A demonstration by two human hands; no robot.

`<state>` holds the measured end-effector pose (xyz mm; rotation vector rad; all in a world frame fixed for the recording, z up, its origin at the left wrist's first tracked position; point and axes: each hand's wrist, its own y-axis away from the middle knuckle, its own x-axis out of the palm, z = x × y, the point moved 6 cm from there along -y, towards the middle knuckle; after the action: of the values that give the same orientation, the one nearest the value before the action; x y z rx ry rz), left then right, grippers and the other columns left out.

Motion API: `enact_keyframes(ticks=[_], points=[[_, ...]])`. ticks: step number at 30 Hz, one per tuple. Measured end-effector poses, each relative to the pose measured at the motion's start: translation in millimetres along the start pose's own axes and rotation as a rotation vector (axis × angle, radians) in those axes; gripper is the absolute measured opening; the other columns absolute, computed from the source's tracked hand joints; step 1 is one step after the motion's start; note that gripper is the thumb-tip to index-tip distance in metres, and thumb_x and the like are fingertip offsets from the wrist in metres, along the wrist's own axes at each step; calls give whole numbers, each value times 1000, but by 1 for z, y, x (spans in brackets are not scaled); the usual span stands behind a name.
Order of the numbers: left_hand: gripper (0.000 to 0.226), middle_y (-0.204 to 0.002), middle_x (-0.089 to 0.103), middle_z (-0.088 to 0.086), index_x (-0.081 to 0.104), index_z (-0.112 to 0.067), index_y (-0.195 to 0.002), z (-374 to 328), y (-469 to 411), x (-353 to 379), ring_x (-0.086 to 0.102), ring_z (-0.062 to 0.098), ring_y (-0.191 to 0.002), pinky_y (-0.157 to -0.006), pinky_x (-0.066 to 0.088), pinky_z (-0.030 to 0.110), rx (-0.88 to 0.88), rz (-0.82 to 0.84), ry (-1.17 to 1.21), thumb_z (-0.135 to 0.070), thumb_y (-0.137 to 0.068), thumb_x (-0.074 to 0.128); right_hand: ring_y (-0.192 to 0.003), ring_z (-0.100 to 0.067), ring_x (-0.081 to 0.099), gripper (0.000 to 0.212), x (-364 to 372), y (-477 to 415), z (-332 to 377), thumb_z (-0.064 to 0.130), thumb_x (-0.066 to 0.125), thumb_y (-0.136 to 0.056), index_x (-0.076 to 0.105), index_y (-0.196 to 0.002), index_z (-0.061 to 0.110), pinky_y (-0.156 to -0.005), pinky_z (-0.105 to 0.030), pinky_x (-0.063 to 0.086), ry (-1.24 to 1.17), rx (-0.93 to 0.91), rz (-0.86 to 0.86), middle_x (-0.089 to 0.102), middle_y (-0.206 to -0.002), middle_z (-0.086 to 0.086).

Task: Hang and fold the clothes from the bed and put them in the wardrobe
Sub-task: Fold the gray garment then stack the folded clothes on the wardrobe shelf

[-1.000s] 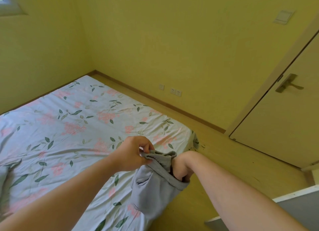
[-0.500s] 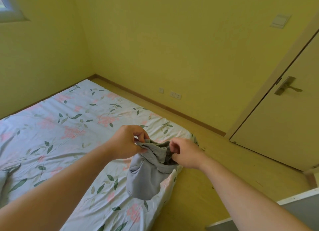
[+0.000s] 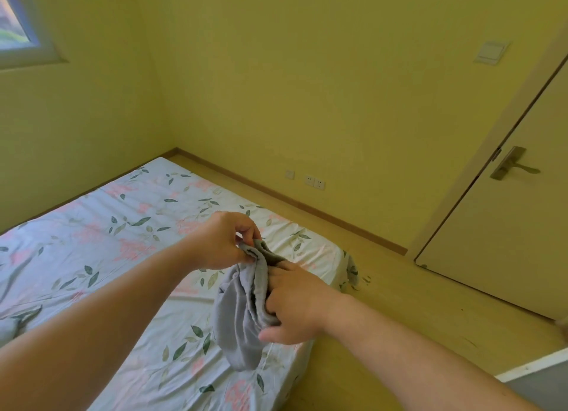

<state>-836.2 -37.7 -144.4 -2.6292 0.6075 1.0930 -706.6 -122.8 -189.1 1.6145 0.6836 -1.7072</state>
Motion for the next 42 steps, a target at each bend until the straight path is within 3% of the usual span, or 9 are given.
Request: enact_keyframes(ticks=[7, 10, 13, 16, 18, 21, 24, 29, 42], points=[[44, -89, 75, -14, 59, -26, -54, 10, -4, -36, 72, 8, -91, -84, 61, 41, -105, -12, 19, 5, -63, 89, -131, -22, 42, 52, 24, 12, 2, 67, 50, -86, 68, -111, 25, -121, -52, -13, 113, -28, -3, 65, -114, 6], [48, -90, 77, -2, 55, -22, -51, 31, -2, -56, 73, 18, -91, -75, 60, 41, -189, -70, 91, 14, -64, 85, -151, -23, 5, 60, 12, 21, -27, 74, 46, -83, 64, -127, 38, -117, -59, -16, 60, 146, -111, 24, -158, 10], [48, -92, 76, 12, 51, -14, -55, 47, 1, -64, 72, 18, -87, -76, 54, 31, -258, -131, 218, 20, -62, 84, -153, -24, 6, 50, 0, 28, -70, 76, 55, -79, 69, -103, 35, -120, -57, 3, -90, 443, -101, 9, -166, 11], [44, -92, 77, 11, 50, -10, -59, 48, -3, -56, 73, 11, -82, -70, 53, 27, -287, -81, 228, 18, -64, 84, -115, -22, 61, 41, -1, 28, -87, 69, 71, -76, 68, -90, 30, -92, -44, 52, -404, 586, 57, 65, -124, 8], [42, -92, 77, 11, 53, -11, -59, 51, -5, -52, 73, 19, -88, -73, 55, 32, -315, -90, 238, 16, -65, 84, -78, -16, 65, 32, -9, 24, -91, 57, 76, -78, 63, -81, 27, -63, -35, 54, -372, 587, 8, 66, -86, 8], [33, -97, 74, 21, 59, -5, -67, 57, -4, -51, 65, 32, -89, -85, 51, 50, -360, -150, 326, 16, -67, 83, -67, -15, 61, 20, -23, 22, -98, 39, 71, -78, 59, -73, 24, -51, -31, 47, -324, 602, -77, 62, -77, 6], [28, -96, 72, 25, 60, -3, -72, 60, -4, -51, 65, 32, -86, -88, 55, 55, -379, -167, 323, 16, -71, 81, -67, -18, 61, 14, -29, 21, -98, 29, 70, -76, 59, -71, 22, -54, -34, 47, -419, 579, -47, 64, -76, 3], [26, -68, 69, 3, 60, -8, -75, 61, -5, -48, 66, 21, -73, -64, 55, 29, -370, -199, 270, 7, -77, 82, -55, -10, 49, 16, -50, 24, -95, 20, 69, -71, 54, -66, 24, -52, -30, 42, -508, 523, -98, 57, -65, 9], [34, -80, 56, 12, 52, -8, -74, 74, -3, -5, 55, 26, -84, -81, 53, 40, -415, -175, 608, 16, -77, 75, -60, -10, 55, 19, -93, 7, -65, 19, 67, -74, 50, -75, 25, -48, -26, 42, -353, 415, -18, 59, -73, 7]])
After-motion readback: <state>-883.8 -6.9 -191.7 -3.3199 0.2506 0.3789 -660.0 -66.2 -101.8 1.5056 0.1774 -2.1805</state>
